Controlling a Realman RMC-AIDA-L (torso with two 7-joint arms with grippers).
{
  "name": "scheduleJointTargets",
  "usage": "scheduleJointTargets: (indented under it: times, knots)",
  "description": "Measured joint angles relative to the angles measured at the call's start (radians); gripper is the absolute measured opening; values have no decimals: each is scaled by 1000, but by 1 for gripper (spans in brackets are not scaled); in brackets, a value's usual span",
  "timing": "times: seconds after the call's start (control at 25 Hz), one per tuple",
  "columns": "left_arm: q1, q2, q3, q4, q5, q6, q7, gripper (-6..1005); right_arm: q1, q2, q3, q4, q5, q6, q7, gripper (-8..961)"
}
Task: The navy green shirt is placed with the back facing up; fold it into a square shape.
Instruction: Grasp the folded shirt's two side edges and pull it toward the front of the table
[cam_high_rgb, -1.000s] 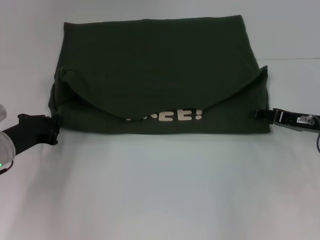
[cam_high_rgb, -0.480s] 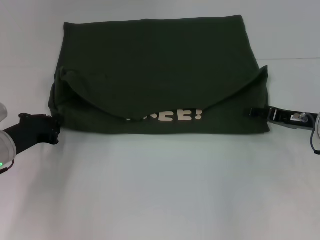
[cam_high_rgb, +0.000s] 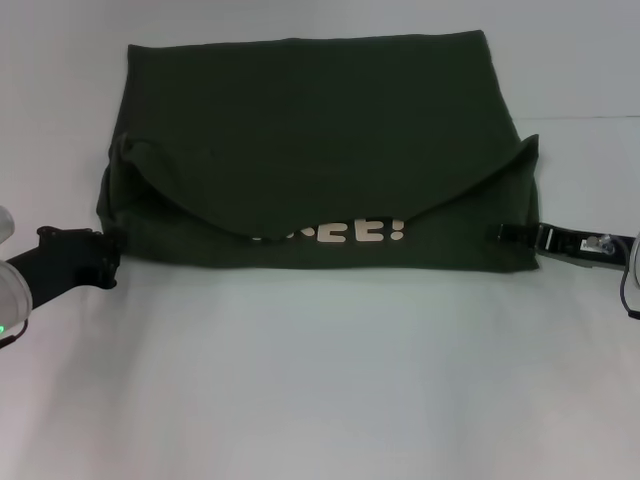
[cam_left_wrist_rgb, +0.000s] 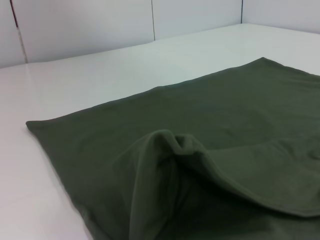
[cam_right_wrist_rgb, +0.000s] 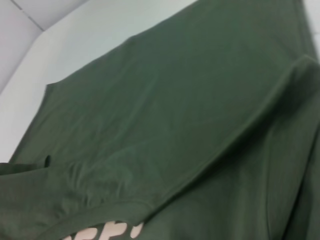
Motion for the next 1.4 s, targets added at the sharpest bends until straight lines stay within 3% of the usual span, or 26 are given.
scheduleJointTargets:
  times: [0.64, 0.76, 0.96, 1.4]
  knots:
    - [-1, 0, 2, 0, -4, 0, 0, 6, -8, -1, 1, -1, -2, -2, -15, 539]
    - [0, 0, 2, 0, -6, 0, 0, 6, -10, -1, 1, -1, -3, 3, -15, 293]
    - [0, 0, 2, 0, -6, 0, 0, 6, -17, -1, 1, 0, -3, 12, -16, 67]
    - [24, -3, -4, 40, 1, 64, -100, 6, -67, 0, 13, -20, 34, -55, -94, 38]
